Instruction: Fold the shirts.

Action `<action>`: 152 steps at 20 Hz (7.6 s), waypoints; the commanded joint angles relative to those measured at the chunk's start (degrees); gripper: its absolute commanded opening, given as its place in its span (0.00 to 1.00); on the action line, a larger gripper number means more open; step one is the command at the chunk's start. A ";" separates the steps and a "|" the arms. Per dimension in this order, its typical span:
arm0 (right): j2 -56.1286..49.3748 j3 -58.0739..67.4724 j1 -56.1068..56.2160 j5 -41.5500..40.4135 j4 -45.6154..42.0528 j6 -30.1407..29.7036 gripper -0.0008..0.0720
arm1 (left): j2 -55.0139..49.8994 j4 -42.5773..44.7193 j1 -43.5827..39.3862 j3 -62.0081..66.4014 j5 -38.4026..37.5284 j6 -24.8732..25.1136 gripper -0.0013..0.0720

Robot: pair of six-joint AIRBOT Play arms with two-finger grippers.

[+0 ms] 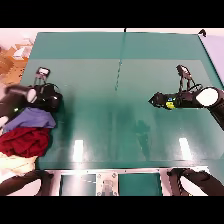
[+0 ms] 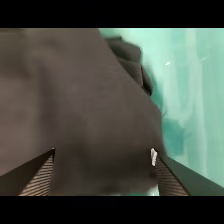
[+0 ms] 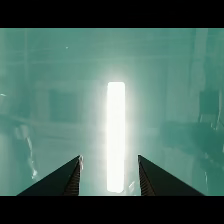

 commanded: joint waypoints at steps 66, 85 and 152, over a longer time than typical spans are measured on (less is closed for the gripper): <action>-16.09 54.93 -19.63 23.23 35.76 -27.47 0.03 | -5.66 -52.30 -10.75 66.97 -20.11 17.31 0.04; -0.13 20.15 -11.06 10.99 35.10 -30.53 0.03 | 12.92 -30.34 -10.75 34.58 -14.82 13.46 0.05; 11.30 55.87 -25.51 18.29 28.46 -18.12 0.02 | 10.86 -24.70 -6.86 59.12 0.96 21.62 0.05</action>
